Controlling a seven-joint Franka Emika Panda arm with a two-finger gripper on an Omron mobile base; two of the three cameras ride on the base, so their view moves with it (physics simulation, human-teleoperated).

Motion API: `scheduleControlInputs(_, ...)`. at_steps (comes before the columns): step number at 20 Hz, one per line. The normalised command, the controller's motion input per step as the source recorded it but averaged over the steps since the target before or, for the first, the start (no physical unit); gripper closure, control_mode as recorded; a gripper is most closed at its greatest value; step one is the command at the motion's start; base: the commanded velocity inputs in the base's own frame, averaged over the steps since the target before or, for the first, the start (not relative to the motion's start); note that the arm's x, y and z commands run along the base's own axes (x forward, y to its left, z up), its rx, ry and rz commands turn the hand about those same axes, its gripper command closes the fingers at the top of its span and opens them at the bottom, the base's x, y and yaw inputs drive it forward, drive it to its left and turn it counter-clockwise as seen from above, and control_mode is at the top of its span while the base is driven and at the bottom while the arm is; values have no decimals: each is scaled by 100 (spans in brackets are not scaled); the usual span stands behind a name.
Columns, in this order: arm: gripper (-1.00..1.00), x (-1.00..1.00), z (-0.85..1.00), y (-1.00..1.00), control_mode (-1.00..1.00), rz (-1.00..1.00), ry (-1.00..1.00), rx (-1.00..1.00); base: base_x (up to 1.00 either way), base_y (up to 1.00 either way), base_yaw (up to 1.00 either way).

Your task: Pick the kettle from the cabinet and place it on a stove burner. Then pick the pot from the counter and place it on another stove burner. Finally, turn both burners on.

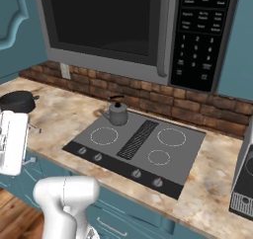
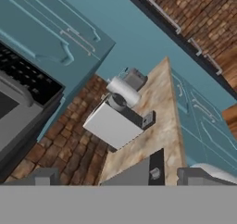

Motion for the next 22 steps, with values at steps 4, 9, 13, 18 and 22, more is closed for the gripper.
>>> scheduleControlInputs(4, -100, 0, 0, 0, 100, 0, 0, 0, -57, 21, 0)
scheduleControlInputs(9, -100, 0, 0, 0, 100, 0, 0, 0, -37, 47, -1)
scheduleControlInputs(13, -100, 0, 0, 0, 100, 0, 0, 0, -15, 57, -2)
scheduleControlInputs(18, -100, 0, 0, 0, 100, 0, 0, 0, -3, 64, -1)
scheduleControlInputs(22, -100, 0, 0, 0, 100, 0, 0, 0, 4, 71, 0)
